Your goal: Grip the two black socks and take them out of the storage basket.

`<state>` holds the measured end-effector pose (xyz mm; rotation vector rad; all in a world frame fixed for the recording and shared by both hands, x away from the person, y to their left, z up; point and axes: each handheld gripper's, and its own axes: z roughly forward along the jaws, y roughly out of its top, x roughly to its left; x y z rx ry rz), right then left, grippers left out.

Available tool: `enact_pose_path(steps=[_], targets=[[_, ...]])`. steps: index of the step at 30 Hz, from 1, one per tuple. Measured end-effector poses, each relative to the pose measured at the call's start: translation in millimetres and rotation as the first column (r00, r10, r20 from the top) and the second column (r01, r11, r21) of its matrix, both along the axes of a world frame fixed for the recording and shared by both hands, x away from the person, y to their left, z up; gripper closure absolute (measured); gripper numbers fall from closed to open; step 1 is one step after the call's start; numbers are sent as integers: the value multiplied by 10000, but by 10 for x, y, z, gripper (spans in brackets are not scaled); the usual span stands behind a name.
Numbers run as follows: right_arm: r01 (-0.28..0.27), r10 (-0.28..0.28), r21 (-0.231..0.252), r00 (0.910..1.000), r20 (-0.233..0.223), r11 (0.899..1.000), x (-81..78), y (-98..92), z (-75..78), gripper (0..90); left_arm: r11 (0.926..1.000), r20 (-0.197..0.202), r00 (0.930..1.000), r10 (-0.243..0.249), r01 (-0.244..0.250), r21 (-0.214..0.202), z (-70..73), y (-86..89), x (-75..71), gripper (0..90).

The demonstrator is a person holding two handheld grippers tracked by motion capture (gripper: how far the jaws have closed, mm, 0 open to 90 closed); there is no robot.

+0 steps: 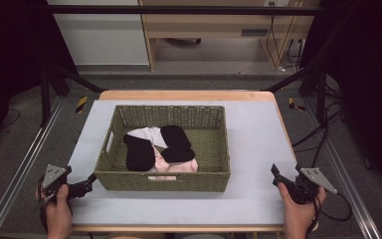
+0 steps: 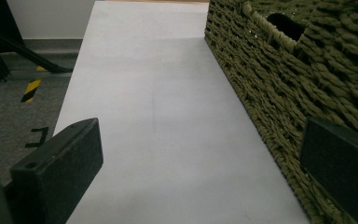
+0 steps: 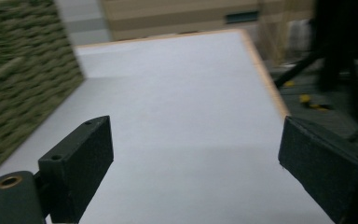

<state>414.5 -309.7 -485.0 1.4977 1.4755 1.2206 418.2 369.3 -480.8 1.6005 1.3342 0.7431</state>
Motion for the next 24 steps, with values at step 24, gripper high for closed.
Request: enact_pose_path(steps=[24], targets=[[-623, 576, 590, 9952, 785, 9963, 115, 654, 626, 196, 9997, 68, 9999, 113, -114, 209, 1, -23, -9, 0]])
